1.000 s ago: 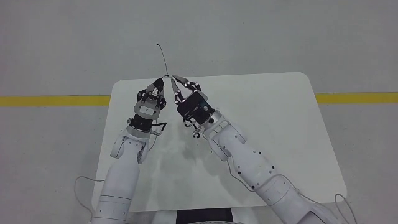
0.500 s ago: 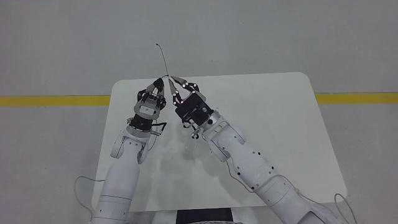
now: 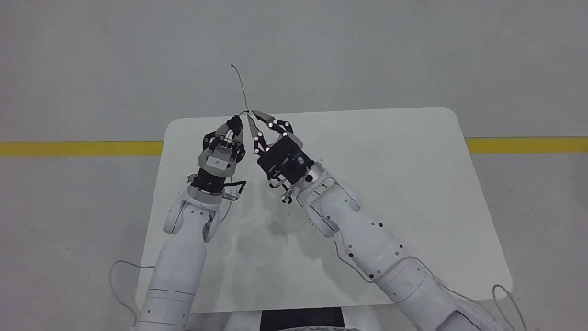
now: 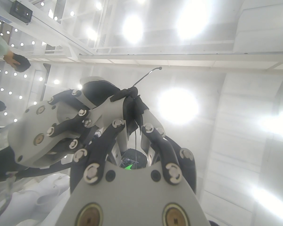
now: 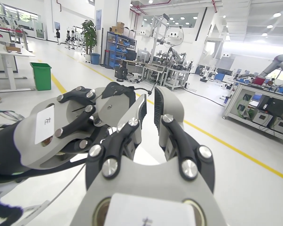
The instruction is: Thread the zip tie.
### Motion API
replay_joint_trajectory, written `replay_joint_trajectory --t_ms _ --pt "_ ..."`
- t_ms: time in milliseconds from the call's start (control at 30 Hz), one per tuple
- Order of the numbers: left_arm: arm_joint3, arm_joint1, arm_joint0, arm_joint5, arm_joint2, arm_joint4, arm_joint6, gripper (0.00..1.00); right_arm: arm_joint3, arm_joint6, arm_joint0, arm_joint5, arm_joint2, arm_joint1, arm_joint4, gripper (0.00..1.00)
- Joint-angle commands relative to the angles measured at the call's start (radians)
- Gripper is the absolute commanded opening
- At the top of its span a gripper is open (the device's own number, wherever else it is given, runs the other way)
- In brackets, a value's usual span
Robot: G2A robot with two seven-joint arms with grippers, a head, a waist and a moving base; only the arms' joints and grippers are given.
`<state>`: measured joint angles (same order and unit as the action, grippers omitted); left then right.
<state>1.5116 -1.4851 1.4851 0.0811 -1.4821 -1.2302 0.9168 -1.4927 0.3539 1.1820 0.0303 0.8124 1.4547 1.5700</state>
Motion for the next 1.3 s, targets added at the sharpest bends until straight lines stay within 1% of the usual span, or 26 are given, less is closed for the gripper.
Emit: replay_joint_trajectory --t_ms 0,233,433,633,867,1033,1267 --pt "0.000 0.000 0.000 0.000 0.000 0.000 0.000 0.00 0.002 0.000 -0.002 0.000 0.000 0.001 0.000 0.08" --pt "0.000 0.000 0.000 0.000 0.000 0.000 0.000 0.00 0.007 0.002 -0.007 0.000 -0.001 0.003 0.000 0.09" --pt "0.000 0.000 0.000 0.000 0.000 0.000 0.000 0.00 0.012 0.003 -0.011 -0.001 -0.002 0.004 0.000 0.07" --pt "0.000 0.000 0.000 0.000 0.000 0.000 0.000 0.00 0.014 0.002 -0.016 0.000 -0.004 0.003 0.000 0.00" --pt "0.000 0.000 0.000 0.000 0.000 0.000 0.000 0.00 0.015 -0.002 -0.021 0.002 -0.007 0.000 0.000 0.00" --pt "0.000 0.000 0.000 0.000 0.000 0.000 0.000 0.00 0.018 -0.006 -0.020 0.001 -0.007 -0.003 0.000 0.12" --pt "0.000 0.000 0.000 0.000 0.000 0.000 0.000 0.00 0.016 -0.011 -0.015 0.001 -0.006 -0.007 0.000 0.17"
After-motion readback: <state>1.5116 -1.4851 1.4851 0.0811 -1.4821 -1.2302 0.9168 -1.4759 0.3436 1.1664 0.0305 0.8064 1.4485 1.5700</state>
